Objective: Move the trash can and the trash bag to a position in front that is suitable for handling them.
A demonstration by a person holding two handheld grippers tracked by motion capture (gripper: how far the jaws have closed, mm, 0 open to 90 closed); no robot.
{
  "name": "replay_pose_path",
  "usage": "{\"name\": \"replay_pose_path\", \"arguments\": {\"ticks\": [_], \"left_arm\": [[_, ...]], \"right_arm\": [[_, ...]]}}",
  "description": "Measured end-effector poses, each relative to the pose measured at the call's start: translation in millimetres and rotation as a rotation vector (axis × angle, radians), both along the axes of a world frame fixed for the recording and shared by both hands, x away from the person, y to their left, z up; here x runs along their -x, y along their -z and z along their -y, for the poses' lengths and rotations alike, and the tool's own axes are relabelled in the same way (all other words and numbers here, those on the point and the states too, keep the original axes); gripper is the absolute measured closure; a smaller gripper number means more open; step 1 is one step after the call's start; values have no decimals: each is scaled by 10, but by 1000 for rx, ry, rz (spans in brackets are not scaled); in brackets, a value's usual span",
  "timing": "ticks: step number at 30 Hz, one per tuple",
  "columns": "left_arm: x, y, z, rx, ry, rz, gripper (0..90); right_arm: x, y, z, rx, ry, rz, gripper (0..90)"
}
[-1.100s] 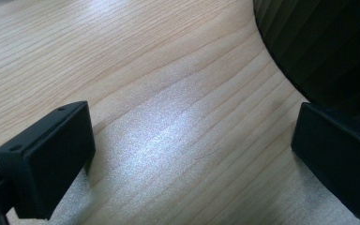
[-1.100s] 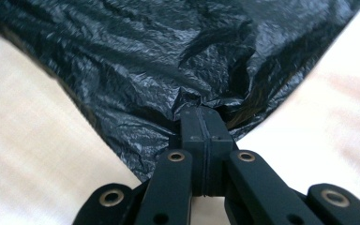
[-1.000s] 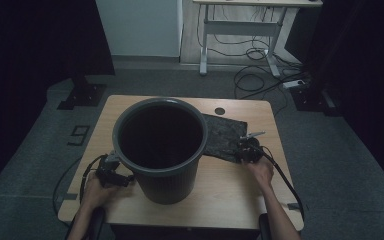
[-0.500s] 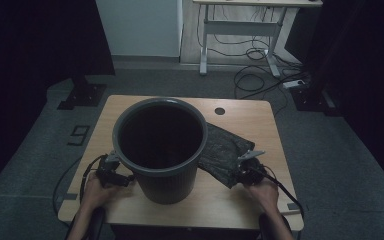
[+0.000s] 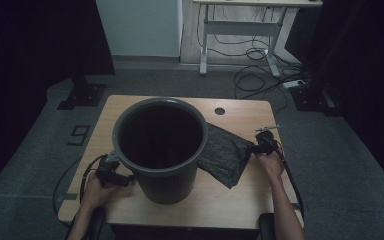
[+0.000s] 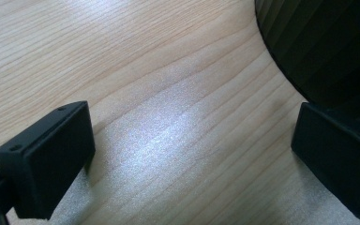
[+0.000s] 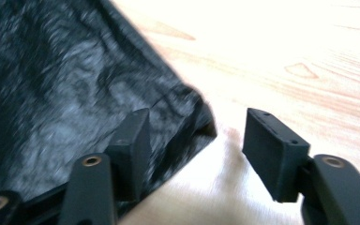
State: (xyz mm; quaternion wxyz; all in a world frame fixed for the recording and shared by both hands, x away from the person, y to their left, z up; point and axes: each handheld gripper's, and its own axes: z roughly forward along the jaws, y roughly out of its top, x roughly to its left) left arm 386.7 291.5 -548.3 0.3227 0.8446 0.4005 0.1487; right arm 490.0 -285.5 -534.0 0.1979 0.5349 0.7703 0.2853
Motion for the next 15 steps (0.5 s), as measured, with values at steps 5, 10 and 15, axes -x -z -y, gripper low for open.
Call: {"name": "replay_pose_path", "arguments": {"ticks": [5,10,15], "left_arm": [[1,1,2,2,-2,0,0],[0,0,0,-2,1,0,0],[2,0,0,-1,0,-1,0]], "right_arm": [[-51,48,5,-27,-44,7,727],[31,33,-57,-3,-94,0,883],[315,-27,-124,31,-128,1,888]]}}
